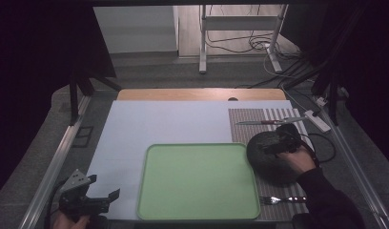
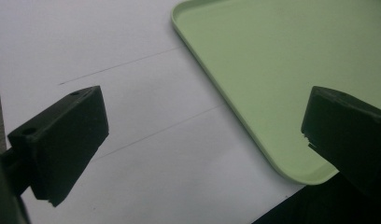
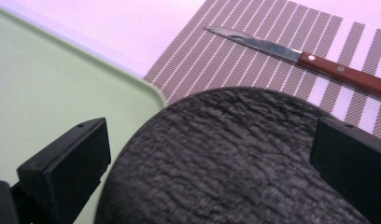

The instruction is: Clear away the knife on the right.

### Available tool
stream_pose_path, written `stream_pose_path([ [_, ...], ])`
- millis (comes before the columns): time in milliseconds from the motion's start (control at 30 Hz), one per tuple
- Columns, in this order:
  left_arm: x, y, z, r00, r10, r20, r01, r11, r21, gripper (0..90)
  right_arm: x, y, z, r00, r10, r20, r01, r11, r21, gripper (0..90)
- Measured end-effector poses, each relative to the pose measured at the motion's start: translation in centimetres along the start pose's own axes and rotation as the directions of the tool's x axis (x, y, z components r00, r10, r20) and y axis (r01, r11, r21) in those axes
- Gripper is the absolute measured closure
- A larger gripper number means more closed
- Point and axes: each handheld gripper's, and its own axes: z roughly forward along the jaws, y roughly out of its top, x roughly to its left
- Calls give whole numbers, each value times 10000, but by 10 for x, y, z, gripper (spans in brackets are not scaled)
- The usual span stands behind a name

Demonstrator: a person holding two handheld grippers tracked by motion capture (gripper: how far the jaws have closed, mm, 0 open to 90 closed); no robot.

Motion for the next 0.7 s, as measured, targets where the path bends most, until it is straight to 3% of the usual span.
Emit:
stream_pose_path([
  [167,-1,0,0,10000,93,-32,-93,10000,36,6,-11,9,10,9992,198,342,-202,9997,116,0],
  [567,0,0,0,10000,-41,-31,41,10000,30,6,-34,24,35,9968,564,575,-595,9967,548,0],
  [700,0,0,0,10000,-36,-13,36,10000,42,6,-42,29,41,9941,886,620,-925,9938,618,0],
])
